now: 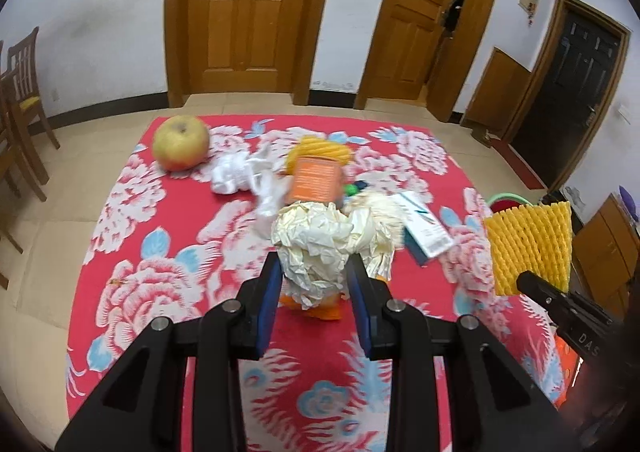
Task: Collect trash
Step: 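Carry the foam net and paper over the bucket and open both tools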
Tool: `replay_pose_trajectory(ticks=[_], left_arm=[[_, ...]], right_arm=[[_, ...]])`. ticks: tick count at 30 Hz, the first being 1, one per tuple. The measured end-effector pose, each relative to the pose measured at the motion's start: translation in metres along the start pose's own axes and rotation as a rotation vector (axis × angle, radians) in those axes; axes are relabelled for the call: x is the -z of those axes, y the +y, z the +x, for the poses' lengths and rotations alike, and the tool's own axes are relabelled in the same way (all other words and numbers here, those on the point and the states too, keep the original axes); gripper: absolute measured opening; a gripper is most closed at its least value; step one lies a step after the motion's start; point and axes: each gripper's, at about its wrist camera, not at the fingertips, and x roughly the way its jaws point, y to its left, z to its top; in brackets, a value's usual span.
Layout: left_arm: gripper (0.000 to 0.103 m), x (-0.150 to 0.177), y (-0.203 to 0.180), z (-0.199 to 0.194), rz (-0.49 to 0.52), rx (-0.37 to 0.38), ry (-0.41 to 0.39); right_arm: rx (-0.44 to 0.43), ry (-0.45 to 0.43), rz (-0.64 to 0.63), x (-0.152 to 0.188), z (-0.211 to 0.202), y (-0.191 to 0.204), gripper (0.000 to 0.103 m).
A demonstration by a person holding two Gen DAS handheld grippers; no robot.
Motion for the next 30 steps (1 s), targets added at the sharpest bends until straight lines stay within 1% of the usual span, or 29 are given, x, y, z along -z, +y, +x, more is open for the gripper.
replay_pose_trajectory(ticks=[6, 14, 22, 30], left_arm=[[0.033, -0.004, -0.037, 0.009, 0.028, 0.064, 0.024], [0.033, -0.009, -0.095, 0.027, 0.106, 0.109, 0.044], [0.033, -0.015, -0.155, 0.052, 0.183, 0.165, 0.08], [0.033, -0.02, -0.205, 0.072, 0.263, 0.201, 0.082]], right_arm=[[0.048, -0.038, 0.045, 0.001, -0.024, -0.028, 0.014], [0.114, -0.084, 0.104, 0.0, -0.046, -0.078, 0.014], [0.16, -0.108, 0.168, -0.004, -0.051, -0.128, 0.014], [0.206, -0.109, 0.234, -0.003, -0.046, -0.171, 0.014]])
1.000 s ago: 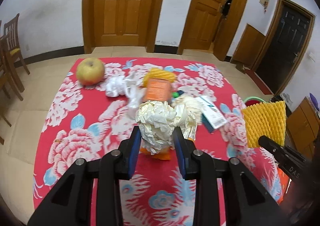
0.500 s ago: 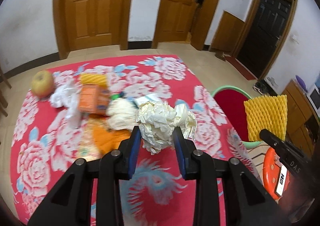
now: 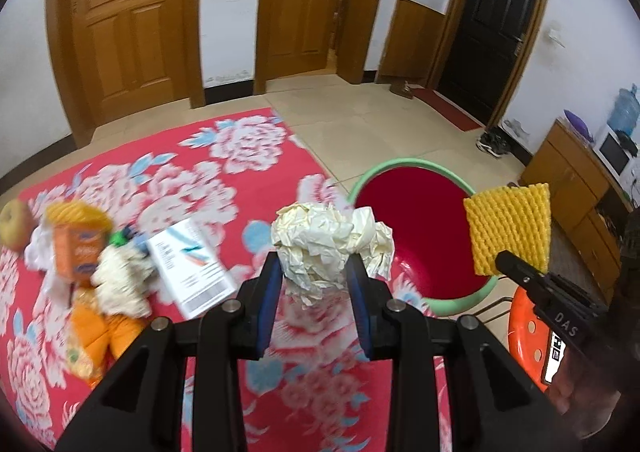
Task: Collect trash
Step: 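Carry the foam net and paper over the bucket and open both tools, then move both open tools back over the table toward the remaining items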
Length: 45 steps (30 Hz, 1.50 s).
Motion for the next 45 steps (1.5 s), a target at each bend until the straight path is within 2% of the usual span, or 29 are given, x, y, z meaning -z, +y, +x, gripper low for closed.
replay_pose_trajectory(ticks=[10, 18, 19, 21, 22, 23, 24, 25, 28, 32, 40, 45], left_arm=[[0.033, -0.003, -0.049, 0.051, 0.076, 0.045, 0.06], [0.033, -0.001, -0.066, 0.092, 0.091, 0.098, 0.123], [0.034, -0.001, -0.068, 0.094, 0.091, 0.1, 0.127], [0.043, -0.002, -0.069, 0.098, 0.09, 0.088, 0.121], [0.05, -0.002, -0.069, 0.099, 0.089, 0.085, 0.12], [0.056, -0.002, -0.069, 0.098, 0.087, 0.084, 0.118], [0.059, -0.003, -0.069, 0.098, 0.085, 0.08, 0.115], [0.063, -0.003, -0.069, 0.098, 0.087, 0.073, 0.112], [0.066, -0.002, -0.068, 0.095, 0.087, 0.048, 0.105], [0.066, -0.002, -0.06, 0.089, 0.062, 0.046, 0.104], [0.066, -0.001, -0.04, 0.063, 0.009, 0.009, 0.077], [0.067, 0.002, -0.027, 0.044, -0.021, -0.018, 0.058]], right_arm=[[0.041, 0.022, 0.054, -0.005, 0.021, -0.036, 0.014], [0.052, 0.051, 0.091, -0.007, 0.037, -0.061, 0.017], [0.052, 0.053, 0.094, -0.007, 0.037, -0.062, 0.017], [0.056, 0.054, 0.101, -0.008, 0.04, -0.064, 0.02], [0.052, 0.054, 0.105, -0.008, 0.041, -0.066, 0.023], [0.051, 0.054, 0.111, -0.008, 0.041, -0.068, 0.033], [0.05, 0.053, 0.117, -0.008, 0.042, -0.068, 0.042], [0.047, 0.051, 0.122, -0.008, 0.042, -0.069, 0.045], [0.034, 0.051, 0.124, -0.008, 0.041, -0.07, 0.047], [0.035, 0.041, 0.122, -0.008, 0.038, -0.067, 0.053], [0.017, 0.031, 0.118, -0.007, 0.026, -0.055, 0.054], [0.005, 0.021, 0.102, -0.005, 0.013, -0.041, 0.06]])
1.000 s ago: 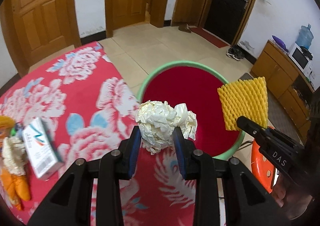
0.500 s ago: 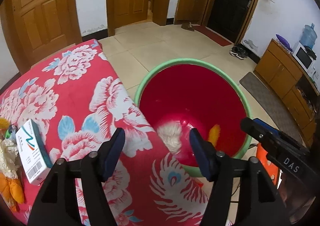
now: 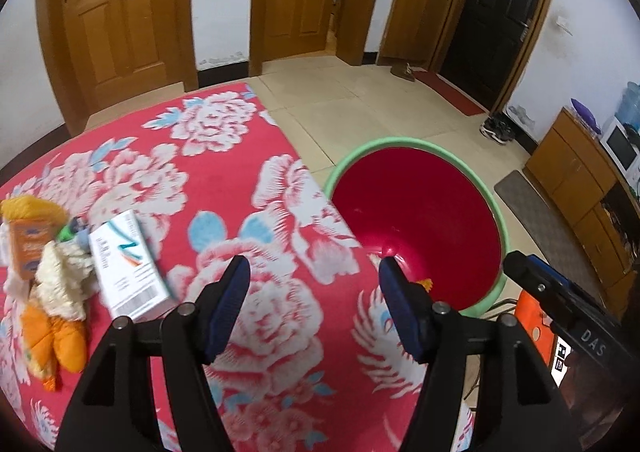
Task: Collect trash
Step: 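Move both open tools back over the table toward the remaining items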
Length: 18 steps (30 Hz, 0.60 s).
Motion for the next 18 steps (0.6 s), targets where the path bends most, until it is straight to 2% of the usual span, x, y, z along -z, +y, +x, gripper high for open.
replay_pose_trajectory(ticks=[8, 18], left_arm=[[0.067, 0.01, 0.02, -0.031, -0.034, -0.024, -0.029], [0.067, 0.028, 0.053, -0.068, -0.072, -0.081, -0.055]], right_arm=[[-0.029, -0.001, -0.005, 0.008, -0.02, 0.019, 0.066], [-0.088, 0.021, -0.028, 0.02, -0.03, 0.052, 0.068]])
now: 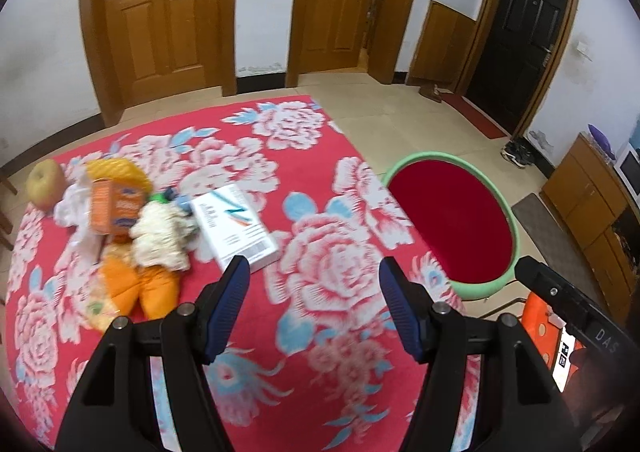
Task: Collect trash
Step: 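Move both open tools back over the table toward the remaining items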
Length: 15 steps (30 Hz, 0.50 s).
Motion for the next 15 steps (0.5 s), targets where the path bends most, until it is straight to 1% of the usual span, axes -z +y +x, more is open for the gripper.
replay_pose_trajectory(ticks=[9, 15], left_arm=[[0.067, 0.006, 0.044, -0.019, -0.058, -0.066, -0.02], [0.068, 0.006, 0.07, -0.023, -0.089, -0.105, -0.026]], right_arm=[[-0.038, 0.017, -0.045, 0.006, 0.003, 0.036, 0.068], [-0.051, 0.036, -0.088, 0.006, 0.01, 0.06, 0.068]])
